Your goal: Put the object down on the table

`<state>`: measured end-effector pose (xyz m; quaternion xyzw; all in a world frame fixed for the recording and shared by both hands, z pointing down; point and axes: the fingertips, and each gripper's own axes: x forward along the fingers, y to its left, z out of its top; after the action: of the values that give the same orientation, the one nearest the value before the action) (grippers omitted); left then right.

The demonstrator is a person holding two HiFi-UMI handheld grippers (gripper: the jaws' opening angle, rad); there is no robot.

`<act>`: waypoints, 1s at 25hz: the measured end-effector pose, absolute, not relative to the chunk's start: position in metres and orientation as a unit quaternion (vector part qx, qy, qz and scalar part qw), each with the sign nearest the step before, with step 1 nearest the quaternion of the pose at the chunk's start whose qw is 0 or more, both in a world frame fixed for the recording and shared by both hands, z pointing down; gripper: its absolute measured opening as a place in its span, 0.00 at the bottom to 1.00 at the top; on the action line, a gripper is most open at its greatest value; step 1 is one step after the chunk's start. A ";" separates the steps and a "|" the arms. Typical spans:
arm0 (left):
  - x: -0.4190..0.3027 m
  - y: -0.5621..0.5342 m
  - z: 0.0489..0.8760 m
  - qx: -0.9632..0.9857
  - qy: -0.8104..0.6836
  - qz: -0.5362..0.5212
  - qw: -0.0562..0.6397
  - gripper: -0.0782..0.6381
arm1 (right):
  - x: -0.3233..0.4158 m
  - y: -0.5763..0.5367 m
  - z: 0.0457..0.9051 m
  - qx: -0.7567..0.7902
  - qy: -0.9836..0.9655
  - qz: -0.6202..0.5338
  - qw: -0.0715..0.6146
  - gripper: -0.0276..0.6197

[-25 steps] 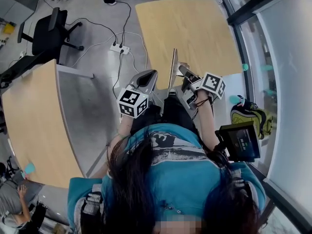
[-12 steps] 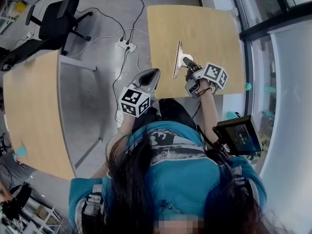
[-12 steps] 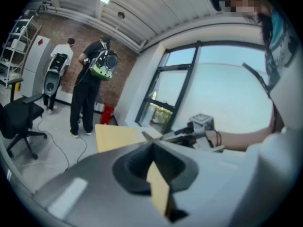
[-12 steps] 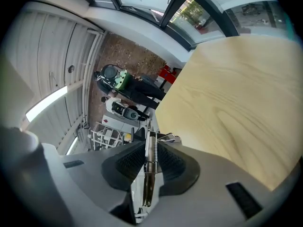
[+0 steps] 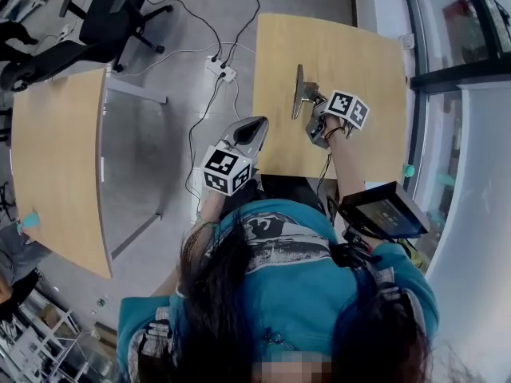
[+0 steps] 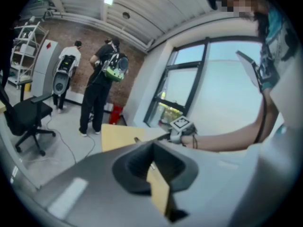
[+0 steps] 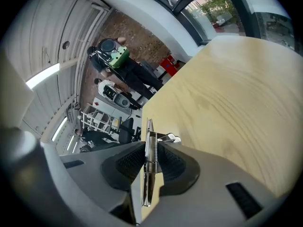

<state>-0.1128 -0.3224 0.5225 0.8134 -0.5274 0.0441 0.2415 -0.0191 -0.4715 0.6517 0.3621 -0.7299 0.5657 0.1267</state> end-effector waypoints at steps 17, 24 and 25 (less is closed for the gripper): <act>-0.139 -0.303 0.536 0.775 -0.575 0.054 0.256 0.11 | -0.029 -0.492 0.722 0.378 -0.715 0.557 0.187 0.19; -0.146 -0.305 0.532 0.775 -0.576 0.054 0.254 0.11 | -0.037 -0.493 0.719 0.364 -0.712 0.570 0.188 0.30; -0.146 -0.304 0.531 0.776 -0.576 0.054 0.253 0.11 | -0.036 -0.492 0.716 0.367 -0.711 0.570 0.187 0.31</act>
<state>-0.1465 -0.3037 0.5314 0.7756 -0.5755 0.0540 0.2535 -0.0361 -0.4915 0.7164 0.3671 -0.7113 0.5695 0.1867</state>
